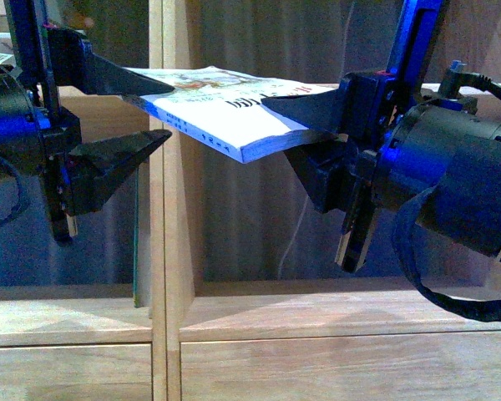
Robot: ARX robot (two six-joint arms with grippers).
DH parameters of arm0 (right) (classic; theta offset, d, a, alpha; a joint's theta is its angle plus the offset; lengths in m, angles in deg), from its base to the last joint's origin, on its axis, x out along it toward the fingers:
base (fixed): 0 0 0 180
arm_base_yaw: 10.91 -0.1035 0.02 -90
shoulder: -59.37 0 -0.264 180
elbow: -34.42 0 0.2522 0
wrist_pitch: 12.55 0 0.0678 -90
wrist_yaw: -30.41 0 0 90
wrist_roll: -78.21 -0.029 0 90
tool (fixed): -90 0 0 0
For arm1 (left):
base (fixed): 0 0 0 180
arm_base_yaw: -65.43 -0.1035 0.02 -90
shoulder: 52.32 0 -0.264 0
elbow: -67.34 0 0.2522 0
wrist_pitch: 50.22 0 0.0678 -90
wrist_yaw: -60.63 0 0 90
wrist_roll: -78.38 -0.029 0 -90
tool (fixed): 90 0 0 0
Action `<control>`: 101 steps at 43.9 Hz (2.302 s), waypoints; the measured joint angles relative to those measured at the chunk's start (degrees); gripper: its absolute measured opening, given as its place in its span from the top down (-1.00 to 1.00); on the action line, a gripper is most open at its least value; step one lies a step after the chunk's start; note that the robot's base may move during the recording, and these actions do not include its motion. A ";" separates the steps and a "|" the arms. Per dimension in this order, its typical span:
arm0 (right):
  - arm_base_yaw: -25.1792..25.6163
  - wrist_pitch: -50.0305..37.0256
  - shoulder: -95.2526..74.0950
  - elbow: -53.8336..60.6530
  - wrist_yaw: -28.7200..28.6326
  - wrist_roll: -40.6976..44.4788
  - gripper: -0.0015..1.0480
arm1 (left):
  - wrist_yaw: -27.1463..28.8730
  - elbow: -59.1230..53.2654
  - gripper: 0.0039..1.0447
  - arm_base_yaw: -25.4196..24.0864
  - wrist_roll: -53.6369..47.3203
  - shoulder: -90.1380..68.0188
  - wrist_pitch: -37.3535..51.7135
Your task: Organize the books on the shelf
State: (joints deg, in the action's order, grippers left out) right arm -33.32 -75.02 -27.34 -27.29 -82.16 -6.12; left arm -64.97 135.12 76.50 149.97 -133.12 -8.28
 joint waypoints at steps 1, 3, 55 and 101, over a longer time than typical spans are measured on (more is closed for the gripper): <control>-0.07 -0.07 0.00 0.00 0.00 -0.20 0.38 | 0.00 -0.02 0.87 -0.07 0.24 0.07 0.22; -0.22 -0.09 0.00 0.00 0.00 -0.35 0.25 | 0.04 -0.22 0.88 -0.24 0.31 0.22 0.57; 59.25 7.78 19.69 5.62 -22.69 45.05 -0.86 | 10.16 11.26 0.88 -31.39 -55.49 -6.36 -27.56; 66.16 -3.82 26.34 10.86 -32.24 35.87 -0.86 | 27.69 45.90 0.88 -15.08 -85.55 -40.52 -26.08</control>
State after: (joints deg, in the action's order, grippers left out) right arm 32.84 -78.84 -1.01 -16.42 -114.40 29.74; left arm -37.27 181.02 61.42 64.42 -173.64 -34.36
